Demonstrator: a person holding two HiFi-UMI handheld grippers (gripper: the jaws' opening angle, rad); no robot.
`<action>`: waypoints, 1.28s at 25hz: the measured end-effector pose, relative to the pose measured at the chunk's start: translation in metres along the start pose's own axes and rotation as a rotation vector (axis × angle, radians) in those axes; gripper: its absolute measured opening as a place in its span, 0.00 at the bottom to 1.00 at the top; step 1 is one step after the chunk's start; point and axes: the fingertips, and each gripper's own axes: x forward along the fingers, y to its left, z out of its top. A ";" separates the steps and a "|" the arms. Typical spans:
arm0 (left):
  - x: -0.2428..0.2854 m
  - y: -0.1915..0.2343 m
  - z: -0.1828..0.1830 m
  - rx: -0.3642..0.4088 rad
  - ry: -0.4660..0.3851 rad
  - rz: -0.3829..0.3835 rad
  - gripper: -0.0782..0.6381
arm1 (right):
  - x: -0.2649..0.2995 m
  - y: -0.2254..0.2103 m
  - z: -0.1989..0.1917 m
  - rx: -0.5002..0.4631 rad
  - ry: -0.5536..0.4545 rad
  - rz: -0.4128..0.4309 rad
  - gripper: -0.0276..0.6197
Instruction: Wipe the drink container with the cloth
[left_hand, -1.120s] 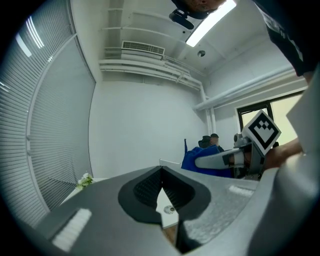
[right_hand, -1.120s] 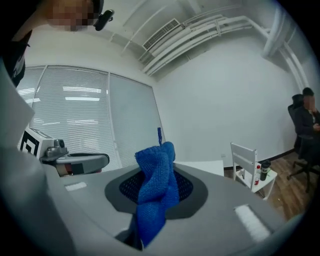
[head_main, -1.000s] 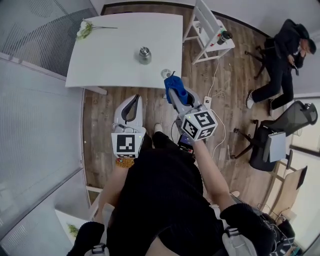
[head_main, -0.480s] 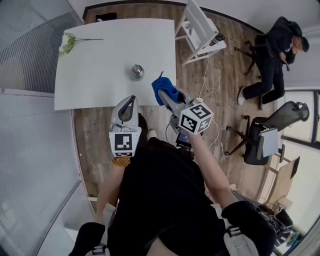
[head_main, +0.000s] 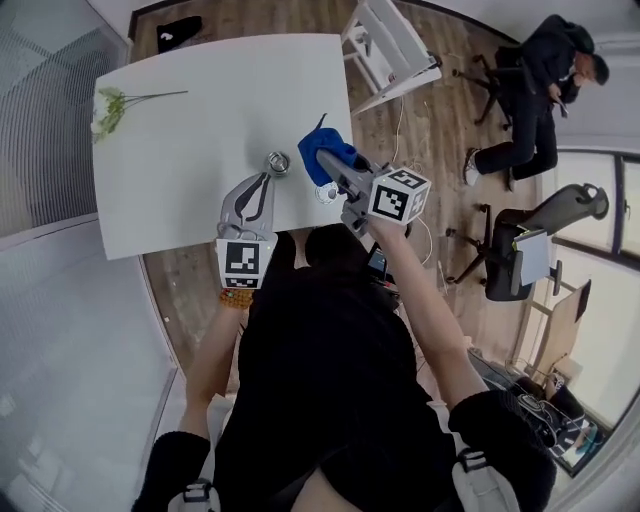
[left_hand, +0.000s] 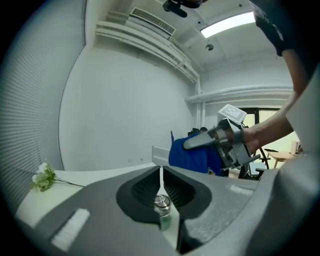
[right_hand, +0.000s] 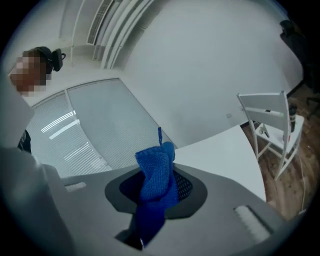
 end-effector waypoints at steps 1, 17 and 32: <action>0.004 0.002 -0.008 -0.006 0.017 -0.017 0.14 | 0.007 -0.009 -0.002 0.025 0.004 -0.007 0.19; 0.055 0.009 -0.081 0.076 0.260 -0.276 0.33 | 0.073 -0.087 -0.067 0.380 0.125 0.150 0.19; 0.071 0.007 -0.097 0.097 0.348 -0.281 0.33 | 0.106 -0.072 -0.075 0.439 0.278 0.408 0.18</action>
